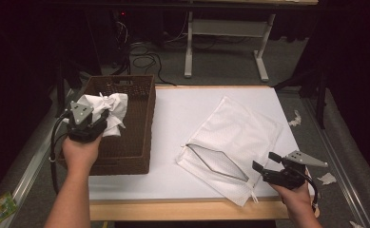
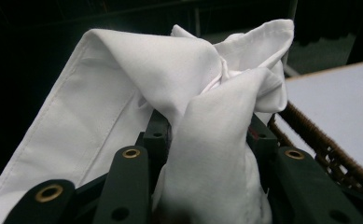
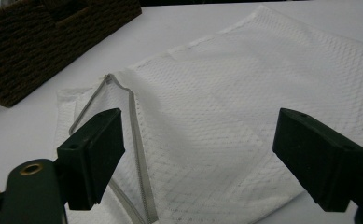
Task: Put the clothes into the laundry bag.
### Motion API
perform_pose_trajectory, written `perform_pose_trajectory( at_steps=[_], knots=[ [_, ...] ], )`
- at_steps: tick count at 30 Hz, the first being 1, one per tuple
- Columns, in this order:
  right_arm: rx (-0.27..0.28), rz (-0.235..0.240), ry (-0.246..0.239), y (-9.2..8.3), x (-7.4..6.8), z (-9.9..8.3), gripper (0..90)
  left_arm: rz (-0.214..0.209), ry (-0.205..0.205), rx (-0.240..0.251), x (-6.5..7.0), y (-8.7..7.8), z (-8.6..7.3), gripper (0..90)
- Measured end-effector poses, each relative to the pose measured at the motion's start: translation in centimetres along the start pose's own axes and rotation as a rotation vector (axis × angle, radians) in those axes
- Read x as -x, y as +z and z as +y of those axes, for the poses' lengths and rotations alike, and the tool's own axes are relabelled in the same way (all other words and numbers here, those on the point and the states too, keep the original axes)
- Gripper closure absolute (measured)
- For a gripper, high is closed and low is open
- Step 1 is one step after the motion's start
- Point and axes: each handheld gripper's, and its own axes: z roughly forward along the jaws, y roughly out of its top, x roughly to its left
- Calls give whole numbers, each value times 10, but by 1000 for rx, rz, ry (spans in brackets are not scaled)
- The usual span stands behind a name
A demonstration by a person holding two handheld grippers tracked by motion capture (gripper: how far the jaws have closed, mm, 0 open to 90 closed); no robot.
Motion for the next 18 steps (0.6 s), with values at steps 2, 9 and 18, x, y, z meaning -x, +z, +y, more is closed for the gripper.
perform_pose_trajectory(
  at_steps=[2, 9, 18],
  knots=[
    [2, -1, -8, 0, -1, 0, 180, 18, -1, 53, 3, -4, -4, 623],
    [-1, -5, -33, 3, -2, -1, 180, 27, -5, 198, 14, -14, -20, 621],
    [-2, -19, -46, 4, -6, -1, 183, -59, -42, 289, 15, -25, -25, 614]
  ],
)
